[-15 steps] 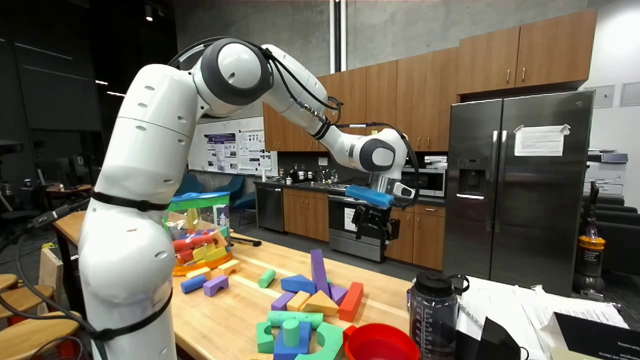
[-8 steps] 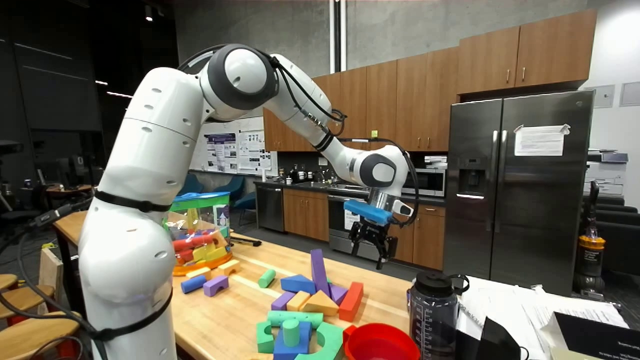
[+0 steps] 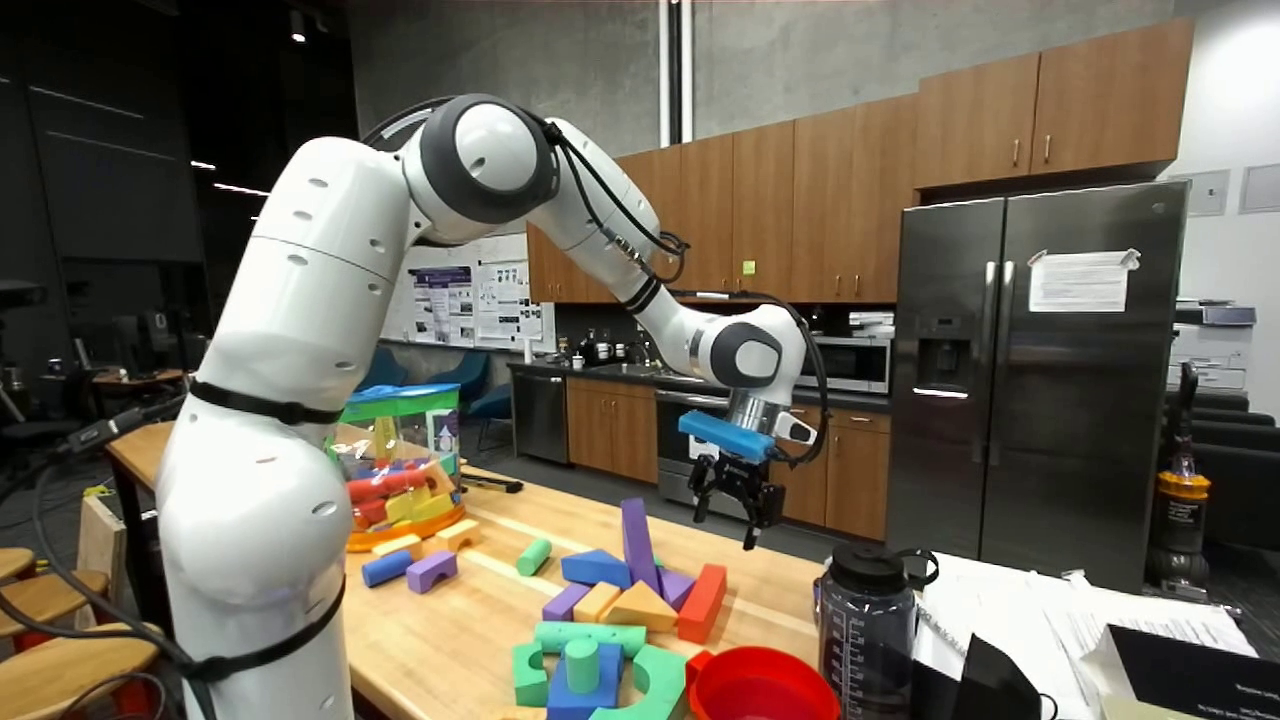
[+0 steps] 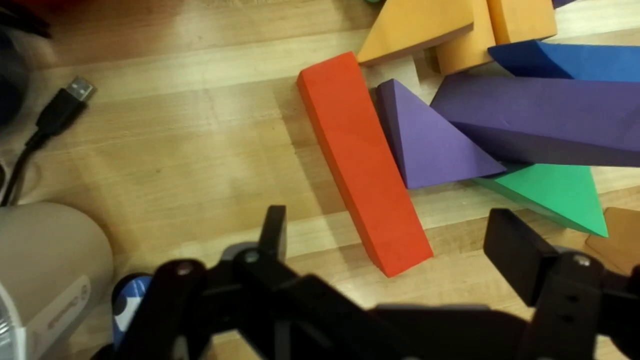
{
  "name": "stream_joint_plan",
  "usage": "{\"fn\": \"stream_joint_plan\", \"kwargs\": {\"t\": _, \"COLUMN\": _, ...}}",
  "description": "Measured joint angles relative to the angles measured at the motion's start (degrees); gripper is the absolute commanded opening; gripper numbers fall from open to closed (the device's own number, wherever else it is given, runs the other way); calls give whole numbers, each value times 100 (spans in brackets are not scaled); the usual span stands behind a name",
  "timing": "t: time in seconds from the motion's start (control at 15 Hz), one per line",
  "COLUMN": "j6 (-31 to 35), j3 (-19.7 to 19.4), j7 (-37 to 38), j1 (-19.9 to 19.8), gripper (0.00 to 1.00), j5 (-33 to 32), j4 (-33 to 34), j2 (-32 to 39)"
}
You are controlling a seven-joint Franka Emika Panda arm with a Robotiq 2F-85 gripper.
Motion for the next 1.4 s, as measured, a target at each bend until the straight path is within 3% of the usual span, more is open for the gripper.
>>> {"fn": "stream_joint_plan", "kwargs": {"t": 1.4, "j6": 32, "j3": 174, "j7": 5, "j1": 275, "gripper": 100, "j5": -548, "j4": -188, "j2": 159}}
